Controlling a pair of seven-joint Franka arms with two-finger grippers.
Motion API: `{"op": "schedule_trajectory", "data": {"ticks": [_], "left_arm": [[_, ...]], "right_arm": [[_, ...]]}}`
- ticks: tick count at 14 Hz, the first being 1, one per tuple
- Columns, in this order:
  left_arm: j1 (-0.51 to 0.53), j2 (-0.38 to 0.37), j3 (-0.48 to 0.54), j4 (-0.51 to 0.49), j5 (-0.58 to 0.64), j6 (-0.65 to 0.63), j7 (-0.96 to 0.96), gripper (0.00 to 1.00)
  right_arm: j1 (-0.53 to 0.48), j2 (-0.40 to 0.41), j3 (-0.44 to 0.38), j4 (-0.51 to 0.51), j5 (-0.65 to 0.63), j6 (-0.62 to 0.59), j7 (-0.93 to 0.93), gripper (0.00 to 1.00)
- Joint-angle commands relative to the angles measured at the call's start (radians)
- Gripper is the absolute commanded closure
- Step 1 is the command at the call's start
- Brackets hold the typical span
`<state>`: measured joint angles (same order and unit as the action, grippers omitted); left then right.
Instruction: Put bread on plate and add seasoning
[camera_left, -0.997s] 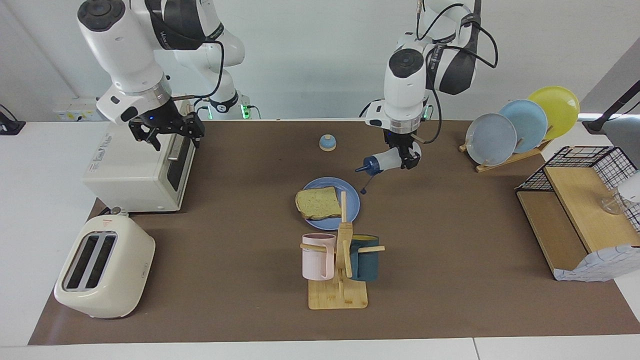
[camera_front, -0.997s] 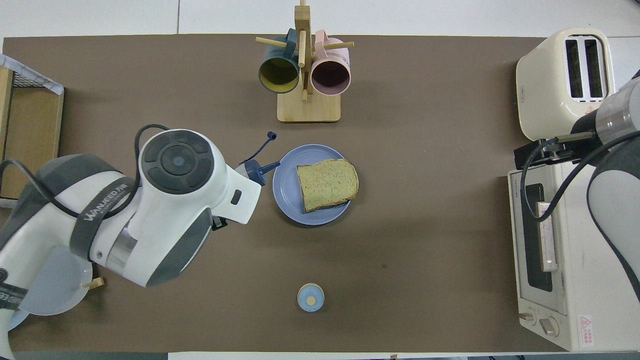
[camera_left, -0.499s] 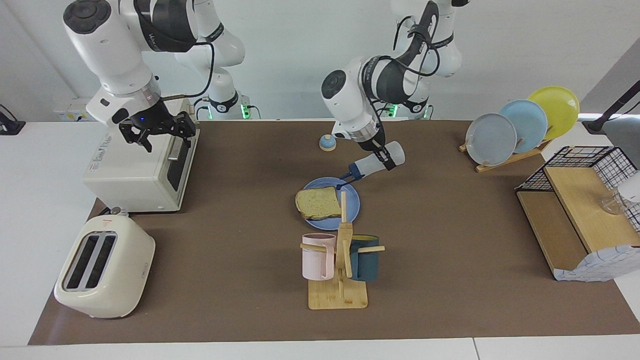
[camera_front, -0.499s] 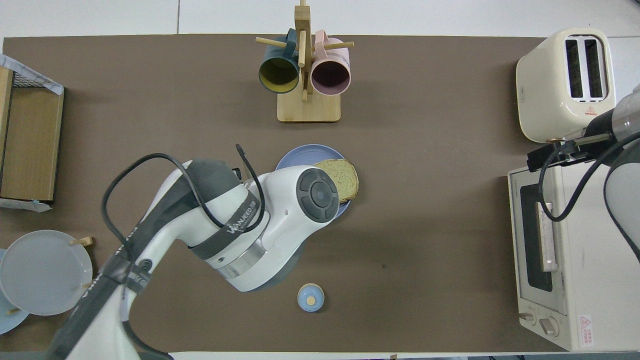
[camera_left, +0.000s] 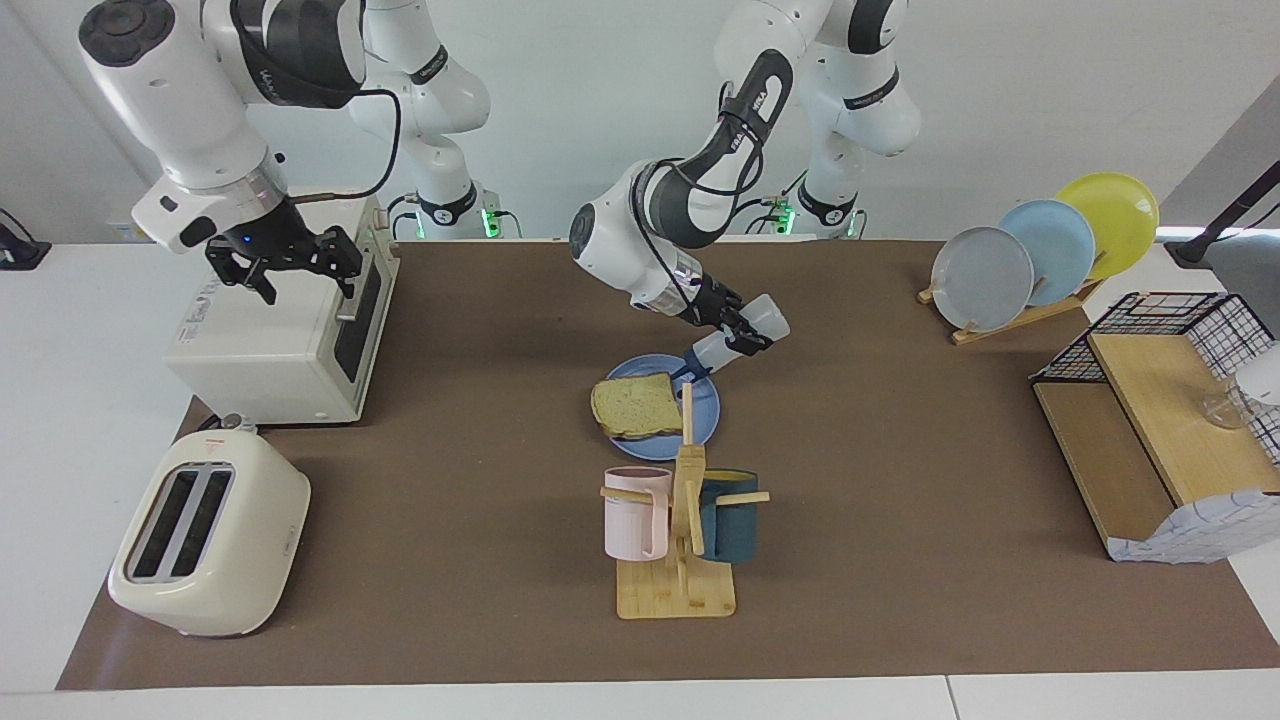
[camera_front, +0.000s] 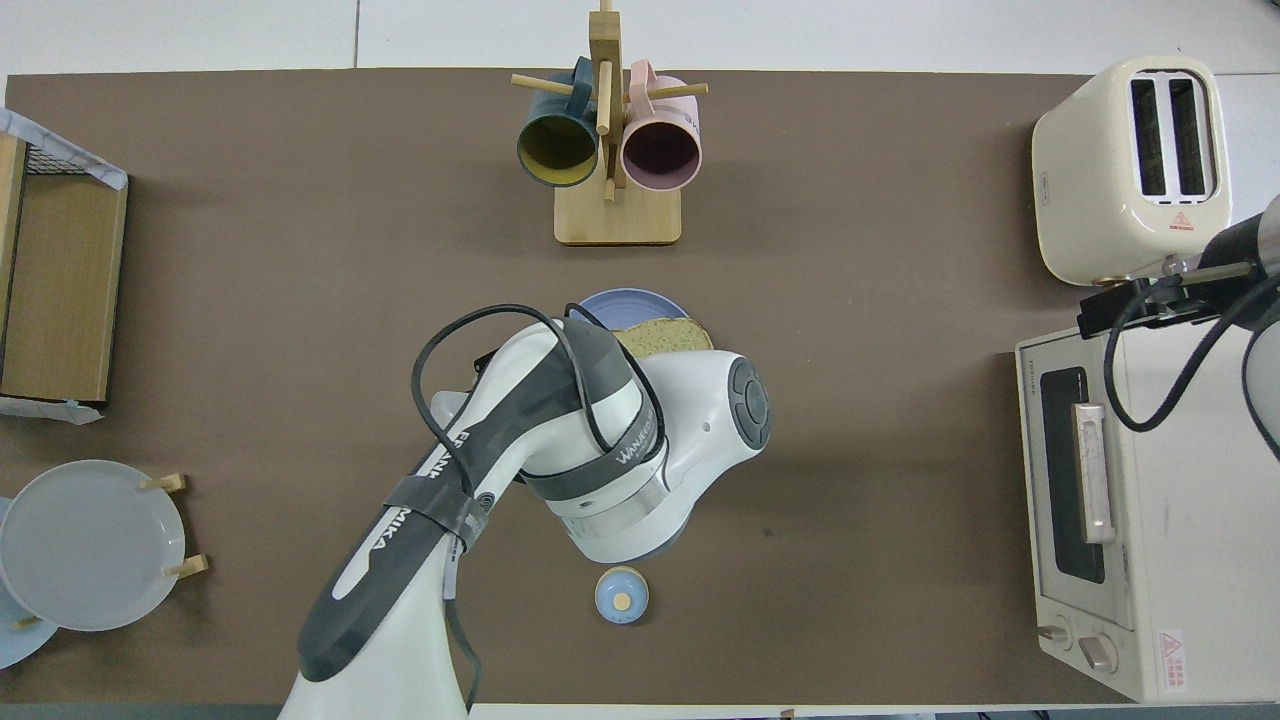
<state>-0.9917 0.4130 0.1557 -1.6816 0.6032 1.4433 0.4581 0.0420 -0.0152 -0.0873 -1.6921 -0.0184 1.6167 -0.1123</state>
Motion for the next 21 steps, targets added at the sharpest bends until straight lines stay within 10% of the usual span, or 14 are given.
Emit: {"op": "schedule_trajectory", "data": {"ticks": [1, 10, 21], "left_arm": [[-0.015, 0.009, 0.016, 0.023, 0.065, -0.04, -0.001, 1.0], [-0.159, 0.003, 0.015, 0.029, 0.148, -0.138, 0.002, 1.0], [-0.028, 0.009, 0.015, 0.025, 0.224, -0.04, 0.002, 1.0]], "right_arm": [[-0.008, 0.001, 0.007, 0.002, -0.008, -0.004, -0.004, 0.0], [-0.01, -0.002, 0.026, 0.003, 0.003, -0.015, 0.043, 0.0], [-0.01, -0.011, 0.021, 0.002, 0.006, 0.002, 0.097, 0.0]]}}
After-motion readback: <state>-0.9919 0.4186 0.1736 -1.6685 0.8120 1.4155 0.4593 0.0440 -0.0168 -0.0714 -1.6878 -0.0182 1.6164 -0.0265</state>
